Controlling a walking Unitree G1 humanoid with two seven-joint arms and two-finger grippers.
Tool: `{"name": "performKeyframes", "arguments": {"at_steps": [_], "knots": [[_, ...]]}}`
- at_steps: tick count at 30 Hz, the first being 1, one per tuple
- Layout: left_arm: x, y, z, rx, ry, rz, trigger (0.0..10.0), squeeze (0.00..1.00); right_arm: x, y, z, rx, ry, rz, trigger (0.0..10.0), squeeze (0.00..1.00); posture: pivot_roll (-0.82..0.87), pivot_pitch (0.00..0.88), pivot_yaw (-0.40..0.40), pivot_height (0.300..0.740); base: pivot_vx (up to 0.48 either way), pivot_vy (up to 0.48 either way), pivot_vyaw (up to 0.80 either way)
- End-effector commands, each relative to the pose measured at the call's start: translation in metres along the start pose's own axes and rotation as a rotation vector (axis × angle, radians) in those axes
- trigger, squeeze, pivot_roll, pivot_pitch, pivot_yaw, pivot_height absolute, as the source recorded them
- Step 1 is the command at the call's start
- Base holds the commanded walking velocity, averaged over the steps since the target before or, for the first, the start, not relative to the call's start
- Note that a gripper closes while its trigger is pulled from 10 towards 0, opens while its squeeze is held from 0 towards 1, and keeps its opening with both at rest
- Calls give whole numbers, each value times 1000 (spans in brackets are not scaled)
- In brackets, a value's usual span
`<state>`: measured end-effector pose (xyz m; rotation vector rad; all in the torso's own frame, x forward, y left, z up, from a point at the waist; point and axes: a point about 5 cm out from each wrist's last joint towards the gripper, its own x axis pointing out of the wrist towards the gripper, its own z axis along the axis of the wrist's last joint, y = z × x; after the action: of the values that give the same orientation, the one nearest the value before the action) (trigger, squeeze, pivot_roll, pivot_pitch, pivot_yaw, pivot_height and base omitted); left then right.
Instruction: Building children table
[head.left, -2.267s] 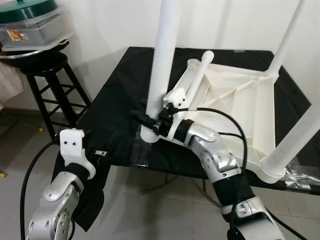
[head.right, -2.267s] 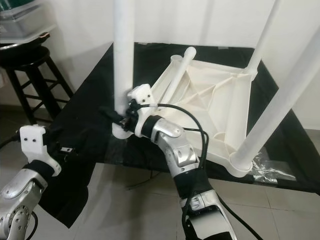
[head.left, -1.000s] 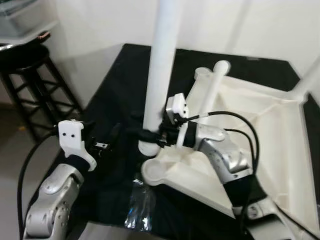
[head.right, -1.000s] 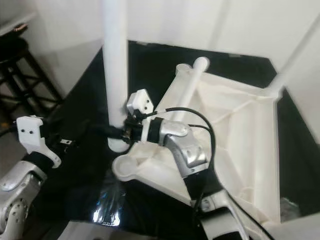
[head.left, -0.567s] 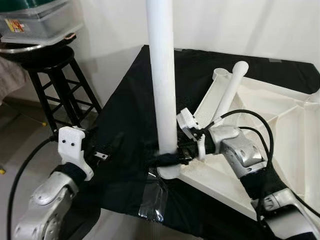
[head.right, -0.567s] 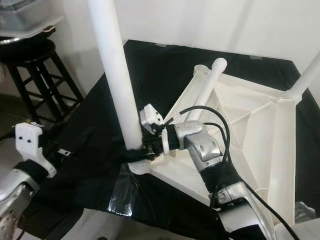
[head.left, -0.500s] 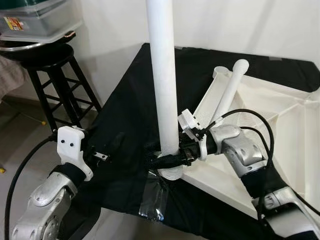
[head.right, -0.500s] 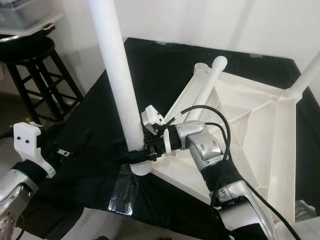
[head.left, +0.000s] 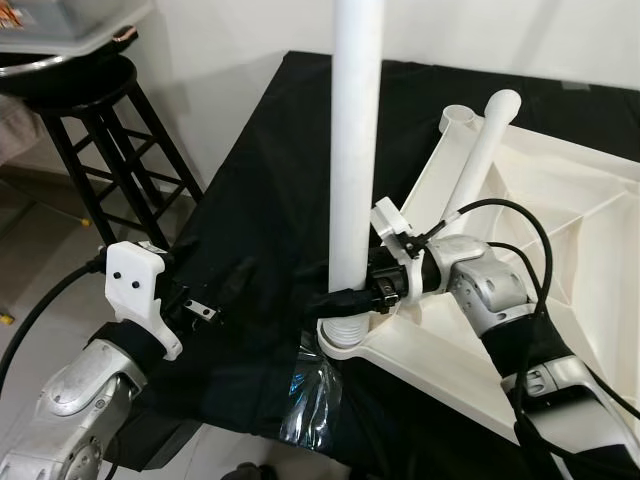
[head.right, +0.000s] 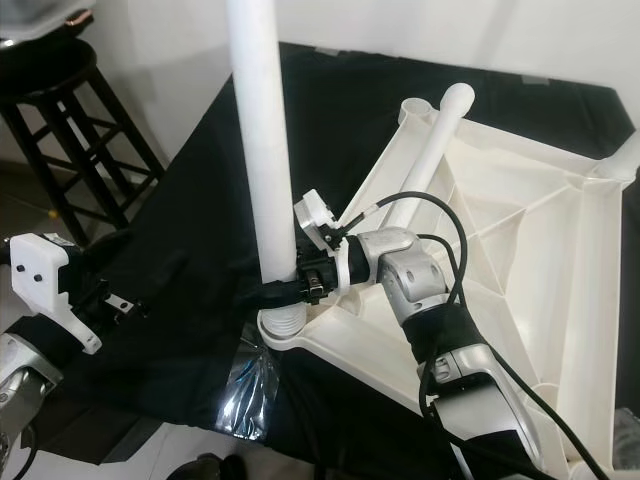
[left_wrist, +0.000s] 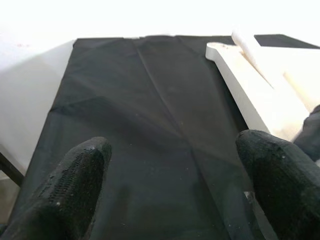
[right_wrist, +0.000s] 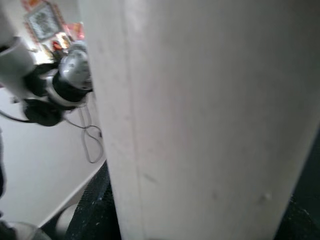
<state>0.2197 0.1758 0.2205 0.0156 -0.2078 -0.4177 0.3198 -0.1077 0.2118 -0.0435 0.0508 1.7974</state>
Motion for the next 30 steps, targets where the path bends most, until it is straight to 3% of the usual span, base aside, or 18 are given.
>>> {"name": "performKeyframes", "arguments": {"at_steps": [1,6,20,30], "knots": [[-3,-1,6,7,15,-12,10000,0,-6,2,-5,-20,41,4,10000,0,61,304,8,740,0,0,0],[-3,-1,7,7,13,-14,10000,0,-6,1,-6,-33,51,-10,10000,0,61,304,8,740,0,0,0],[-5,-3,15,8,16,-28,10000,0,3,-4,-9,-184,107,-75,10000,0,59,322,12,740,0,0,0],[-7,-6,16,2,26,-32,10000,0,7,-2,-11,-202,126,33,10000,0,68,345,-1,740,0,0,0]]}}
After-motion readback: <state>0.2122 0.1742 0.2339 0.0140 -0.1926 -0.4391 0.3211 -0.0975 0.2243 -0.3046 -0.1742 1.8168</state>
